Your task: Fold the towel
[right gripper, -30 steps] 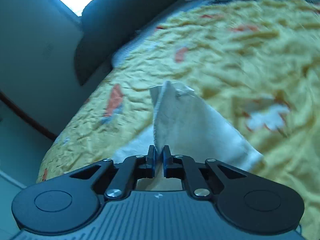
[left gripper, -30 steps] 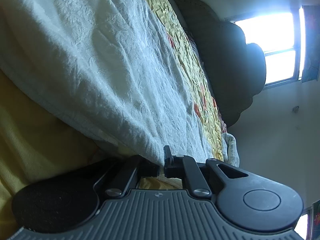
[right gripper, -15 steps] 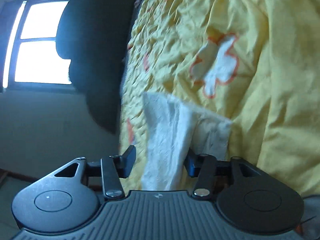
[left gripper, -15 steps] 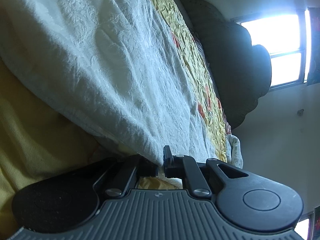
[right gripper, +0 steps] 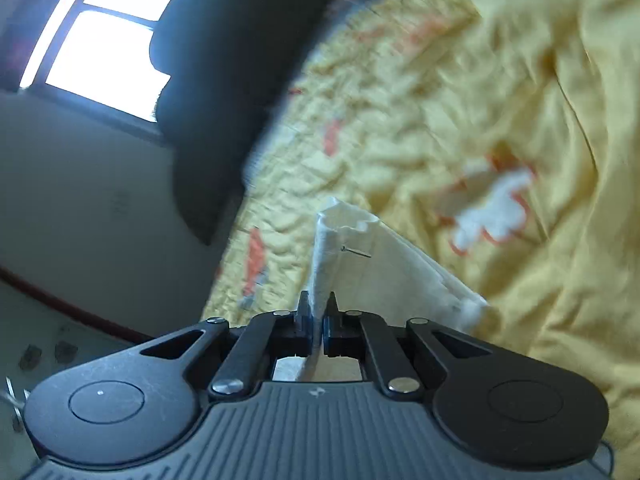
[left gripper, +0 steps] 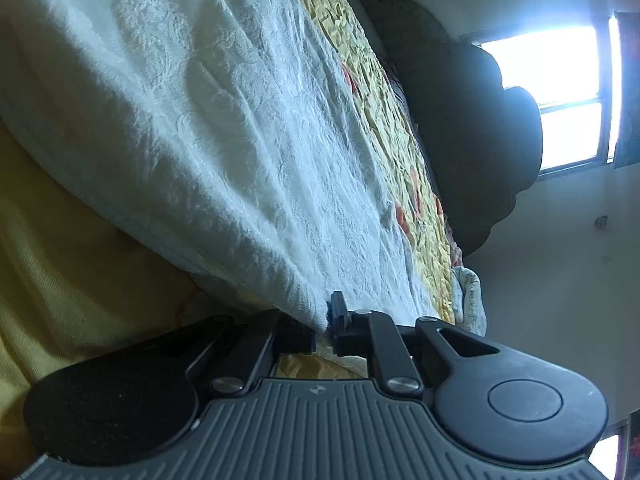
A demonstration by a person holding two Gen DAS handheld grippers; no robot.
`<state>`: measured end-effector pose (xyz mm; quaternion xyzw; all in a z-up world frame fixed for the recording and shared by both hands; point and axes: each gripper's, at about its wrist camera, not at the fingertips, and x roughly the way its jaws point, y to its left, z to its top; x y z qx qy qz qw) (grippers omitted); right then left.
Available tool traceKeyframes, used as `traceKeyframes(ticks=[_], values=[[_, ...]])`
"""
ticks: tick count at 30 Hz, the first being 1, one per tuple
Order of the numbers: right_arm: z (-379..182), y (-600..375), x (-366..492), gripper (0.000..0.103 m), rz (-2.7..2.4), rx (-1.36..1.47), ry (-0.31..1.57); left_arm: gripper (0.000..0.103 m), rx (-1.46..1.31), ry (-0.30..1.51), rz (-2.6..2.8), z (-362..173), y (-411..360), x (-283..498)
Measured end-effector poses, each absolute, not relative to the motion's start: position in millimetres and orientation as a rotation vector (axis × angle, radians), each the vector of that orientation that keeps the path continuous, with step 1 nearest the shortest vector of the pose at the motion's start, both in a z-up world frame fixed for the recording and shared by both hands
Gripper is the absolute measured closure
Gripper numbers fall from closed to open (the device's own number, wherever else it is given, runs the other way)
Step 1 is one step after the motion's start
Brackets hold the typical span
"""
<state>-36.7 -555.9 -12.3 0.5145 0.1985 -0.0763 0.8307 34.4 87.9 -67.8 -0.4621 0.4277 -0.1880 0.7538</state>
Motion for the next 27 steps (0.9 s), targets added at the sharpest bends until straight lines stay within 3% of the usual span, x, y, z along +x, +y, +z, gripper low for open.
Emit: traceKeyframes(ticks=[2, 12, 14, 16, 18, 27], values=[[-50.9, -568.7, -33.1, 0.098, -0.204, 1.182, 0.553, 0.087, -1.014, 0.931, -0.418, -69.0, 88.9, 34.4], [-71.6, -594.5, -73.9, 0.094, -0.145, 1.433, 0.427, 0.086, -1.022, 0.938, -0.426, -71.6, 92.7, 34.7], [-66.6, -595.6, -89.1, 0.089, -0.160, 1.413, 0.411, 0.086, -1.017, 0.931, -0.426, -71.2, 95.0, 35.2], [-63.9, -593.3, -93.1, 0.068, -0.167, 1.384, 0.464, 0.086, -1.008, 0.925, -0.423, -70.8, 93.8, 34.2], [-58.9, -588.6, -91.2, 0.060, -0.183, 1.312, 0.517, 0.086, -1.000, 0.925, -0.421, -69.8, 91.0, 33.2], [-44.3, -566.7, -51.7, 0.057, -0.240, 1.138, 0.511, 0.086, -0.996, 0.911, -0.420, -68.1, 87.0, 29.7]])
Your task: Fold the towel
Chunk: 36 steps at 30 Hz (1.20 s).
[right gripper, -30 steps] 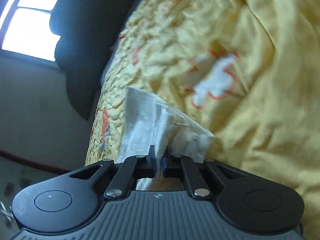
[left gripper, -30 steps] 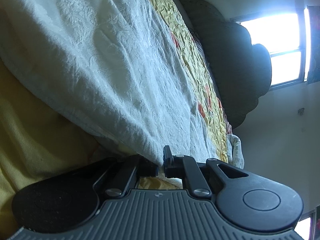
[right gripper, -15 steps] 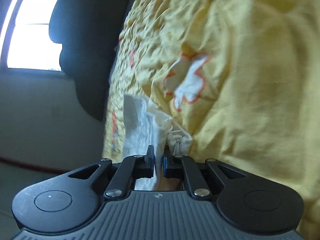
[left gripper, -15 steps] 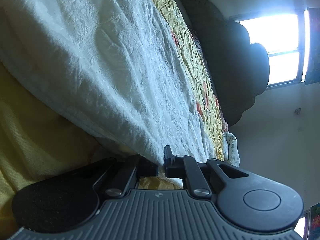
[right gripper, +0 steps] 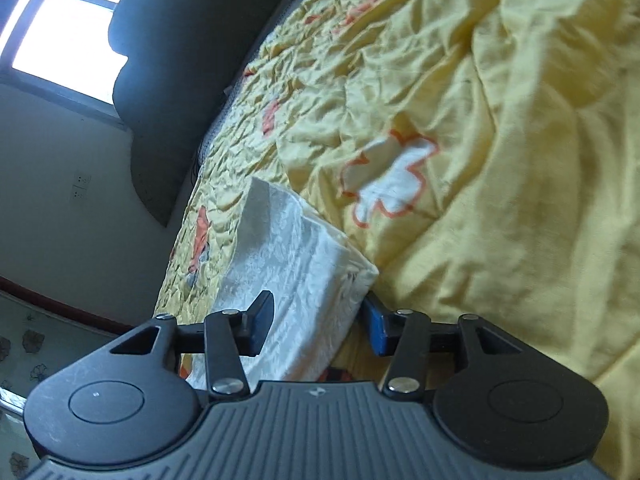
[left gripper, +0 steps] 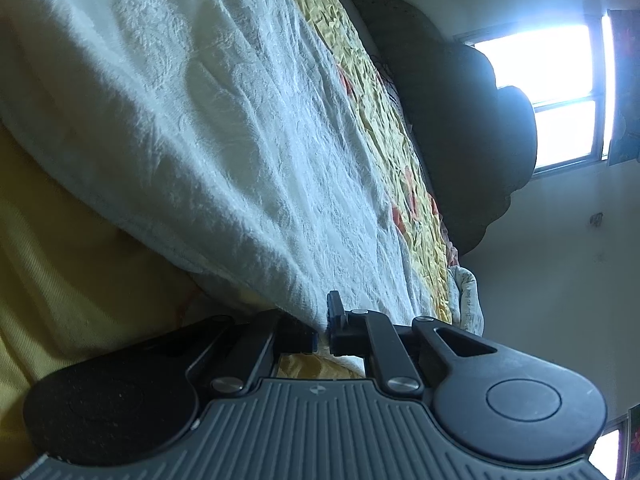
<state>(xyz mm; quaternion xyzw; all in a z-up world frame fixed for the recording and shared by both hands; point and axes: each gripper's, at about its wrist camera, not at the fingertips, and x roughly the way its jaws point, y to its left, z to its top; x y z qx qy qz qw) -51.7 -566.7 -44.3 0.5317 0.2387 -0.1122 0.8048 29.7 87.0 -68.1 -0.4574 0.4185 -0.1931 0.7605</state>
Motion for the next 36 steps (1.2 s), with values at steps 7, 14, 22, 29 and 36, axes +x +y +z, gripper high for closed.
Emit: traceKeyframes(ticks=[7, 14, 22, 29, 36], values=[[-12.7, -558.8, -49.8, 0.089, -0.251, 0.986, 0.424, 0.088, -0.995, 0.908, -0.436, -69.7, 87.2, 30.6], [-51.1, -581.4, -54.6, 0.085, -0.215, 1.171, 0.474, 0.088, -1.002, 0.915, -0.453, -71.6, 90.1, 33.3], [12.9, -620.5, -42.4, 0.031, -0.231, 0.932, 0.408, 0.088, -0.978, 0.900, -0.445, -70.2, 87.5, 32.7], [12.9, -596.6, 77.6, 0.022, -0.012, 0.561, 0.670, 0.089, -0.964, 0.882, -0.435, -68.1, 81.0, 27.7], [-12.9, -576.1, 126.1, 0.078, 0.073, 0.409, 0.813, 0.089, -0.946, 0.871, -0.424, -66.4, 75.9, 23.1]])
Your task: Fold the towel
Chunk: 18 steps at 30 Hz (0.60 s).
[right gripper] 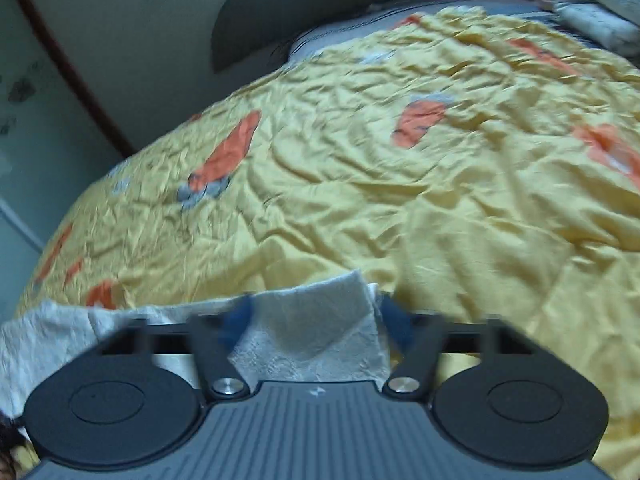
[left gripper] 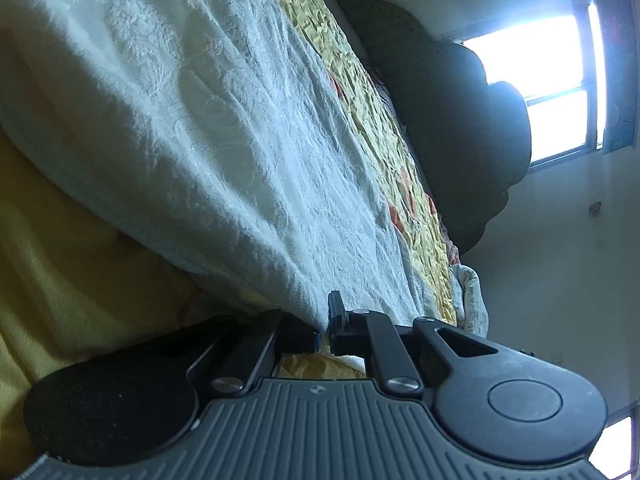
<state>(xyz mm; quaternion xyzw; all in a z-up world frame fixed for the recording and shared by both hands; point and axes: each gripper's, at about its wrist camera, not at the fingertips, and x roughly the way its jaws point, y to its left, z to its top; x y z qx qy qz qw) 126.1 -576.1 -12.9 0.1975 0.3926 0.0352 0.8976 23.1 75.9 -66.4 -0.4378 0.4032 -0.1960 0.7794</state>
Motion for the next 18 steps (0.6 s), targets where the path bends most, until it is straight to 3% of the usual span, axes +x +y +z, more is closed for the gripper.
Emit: traceKeyframes(ticks=[4, 11, 14, 16, 18], values=[[-8.4, -589.5, 120.7, 0.091, 0.080, 0.492, 0.742, 0.086, -0.886, 0.857, -0.417, -57.8, 69.3, 20.4], [-28.0, -602.9, 107.6, 0.092, 0.052, 0.642, 0.722, 0.087, -0.892, 0.865, -0.430, -58.7, 70.6, 20.2], [-13.3, -605.1, 93.8, 0.081, -0.039, 0.660, 0.706, 0.079, -0.829, 0.881, -0.400, -35.5, 72.7, 14.5], [5.8, -600.6, 70.9, 0.078, -0.153, 0.606, 0.644, 0.057, -0.745, 0.872, -0.385, -9.6, 72.4, 6.9], [24.1, -585.9, 46.7, 0.075, -0.180, 0.543, 0.574, 0.042, -0.639, 0.828, -0.389, 15.6, 69.0, 1.4]])
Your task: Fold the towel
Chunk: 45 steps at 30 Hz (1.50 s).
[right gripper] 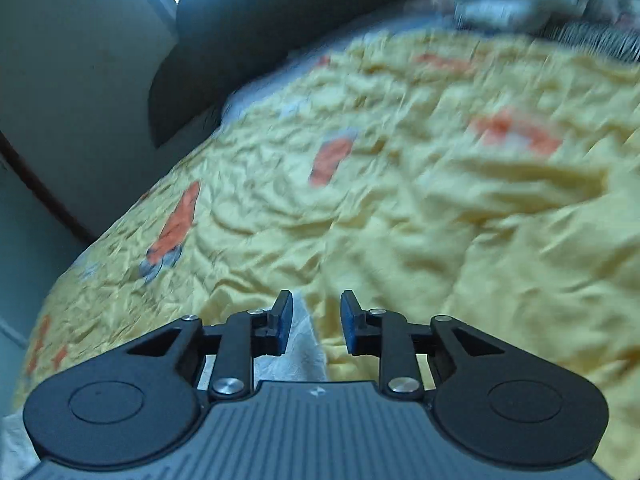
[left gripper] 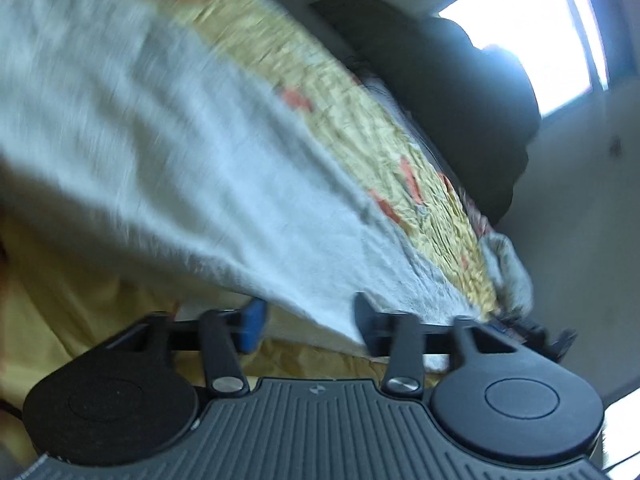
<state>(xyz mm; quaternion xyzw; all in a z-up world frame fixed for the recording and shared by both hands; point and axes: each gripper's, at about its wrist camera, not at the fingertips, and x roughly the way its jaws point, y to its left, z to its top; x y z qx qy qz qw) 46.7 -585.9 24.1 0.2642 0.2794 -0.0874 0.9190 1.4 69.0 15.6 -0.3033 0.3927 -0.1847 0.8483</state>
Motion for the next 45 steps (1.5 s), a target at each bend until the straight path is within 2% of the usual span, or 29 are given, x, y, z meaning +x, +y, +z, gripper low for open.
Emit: traceKeyframes(ticks=[2, 4, 5, 7, 9, 12, 15, 17, 20, 23, 26, 29, 32, 35, 38, 40, 43, 45], values=[[36.4, -562.1, 29.6, 0.060, -0.128, 0.510, 0.541, 0.036, -0.526, 0.786, -0.398, 37.1, 59.6, -0.5], [43.6, -531.5, 22.8, 0.032, -0.045, 0.450, 0.555, 0.034, -0.472, 0.849, -0.500, 48.3, 48.0, 5.9], [45.0, -516.3, 21.8, 0.030, -0.020, 0.415, 0.570, 0.034, -0.464, 0.925, -0.573, 49.5, 41.5, 9.4], [43.4, -494.4, 20.5, 0.030, 0.019, 0.380, 0.596, 0.034, -0.444, 1.054, -0.683, 50.5, 31.5, 11.0], [34.6, -485.9, 22.5, 0.030, 0.053, 0.402, 0.624, 0.032, -0.402, 0.980, -0.705, 60.1, 32.3, 5.8], [16.3, -486.6, 31.8, 0.030, 0.014, 0.441, 0.696, 0.025, -0.276, 0.821, -0.580, 63.0, 37.2, 31.0], [5.0, -489.9, 35.8, 0.031, -0.058, 0.423, 0.750, 0.024, -0.160, 0.815, -0.448, 37.4, 42.8, 79.8], [-7.0, -491.6, 35.6, 0.031, -0.094, 0.367, 0.809, 0.027, -0.088, 0.875, -0.329, 5.4, 45.0, 108.3], [-15.4, -483.3, 18.3, 0.031, -0.039, 0.226, 0.756, 0.014, 0.013, 0.787, -0.366, -13.0, 45.7, 108.3], [-13.5, -473.6, 17.7, 0.031, -0.067, 0.172, 0.761, 0.014, 0.042, 0.784, -0.372, -14.3, 44.7, 105.0], [-1.5, -476.7, 16.6, 0.031, -0.130, 0.277, 0.745, 0.020, -0.016, 0.839, -0.341, 5.7, 39.4, 107.4], [15.7, -488.4, 1.0, 0.031, -0.131, 0.450, 0.644, 0.017, -0.129, 0.787, -0.381, 37.7, 42.9, 110.7], [22.3, -503.1, -18.8, 0.030, -0.158, 0.605, 0.572, 0.015, -0.113, 0.744, -0.341, 49.6, 37.8, 140.1], [20.1, -513.8, -33.5, 0.030, -0.214, 0.664, 0.584, 0.015, -0.090, 0.765, -0.301, 35.4, 31.4, 183.6], [18.0, -520.3, -47.3, 0.030, -0.286, 0.656, 0.617, 0.017, -0.078, 0.865, -0.242, 5.7, 27.7, 217.5], [12.0, -528.0, -58.7, 0.030, -0.330, 0.664, 0.634, 0.008, -0.066, 0.816, -0.252, -0.4, 26.7, 218.7], [2.1, -542.8, -68.1, 0.030, -0.368, 0.733, 0.631, 0.001, -0.011, 0.774, -0.234, -10.7, 22.8, 218.9], [-5.4, -553.1, -68.2, 0.030, -0.376, 0.806, 0.622, 0.000, 0.002, 0.707, -0.233, -17.0, 23.6, 215.7]])
